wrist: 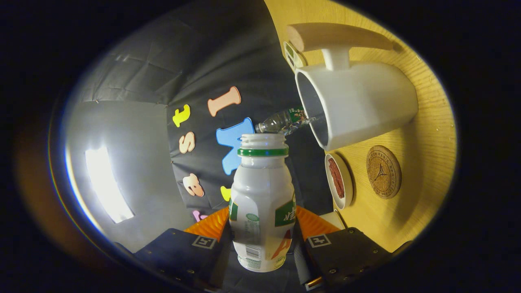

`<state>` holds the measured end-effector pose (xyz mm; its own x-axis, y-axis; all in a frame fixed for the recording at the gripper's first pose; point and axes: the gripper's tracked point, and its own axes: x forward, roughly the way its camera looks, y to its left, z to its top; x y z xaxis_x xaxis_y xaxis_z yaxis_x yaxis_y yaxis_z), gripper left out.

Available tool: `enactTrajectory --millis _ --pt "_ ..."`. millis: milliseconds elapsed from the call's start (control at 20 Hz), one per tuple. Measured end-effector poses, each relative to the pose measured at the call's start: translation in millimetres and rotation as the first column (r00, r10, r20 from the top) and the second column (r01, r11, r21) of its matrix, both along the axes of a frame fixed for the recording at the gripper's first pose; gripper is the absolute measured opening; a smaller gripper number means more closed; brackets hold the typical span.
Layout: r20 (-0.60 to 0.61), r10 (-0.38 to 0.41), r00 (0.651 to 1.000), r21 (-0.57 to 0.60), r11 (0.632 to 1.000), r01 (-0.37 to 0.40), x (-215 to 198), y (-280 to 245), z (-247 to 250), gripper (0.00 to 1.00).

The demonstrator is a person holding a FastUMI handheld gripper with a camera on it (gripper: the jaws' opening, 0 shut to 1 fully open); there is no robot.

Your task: Take the bottle from table, then pour the juice into the cup, finally place the bottle on the coaster

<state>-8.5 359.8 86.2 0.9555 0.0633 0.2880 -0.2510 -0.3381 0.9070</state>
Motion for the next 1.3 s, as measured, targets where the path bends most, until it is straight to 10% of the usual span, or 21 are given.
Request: enactTrajectory --millis 1300 --pt "-0.015 -0.030 0.999 0.125 0.992 0.031 5 -12 15 0.66"
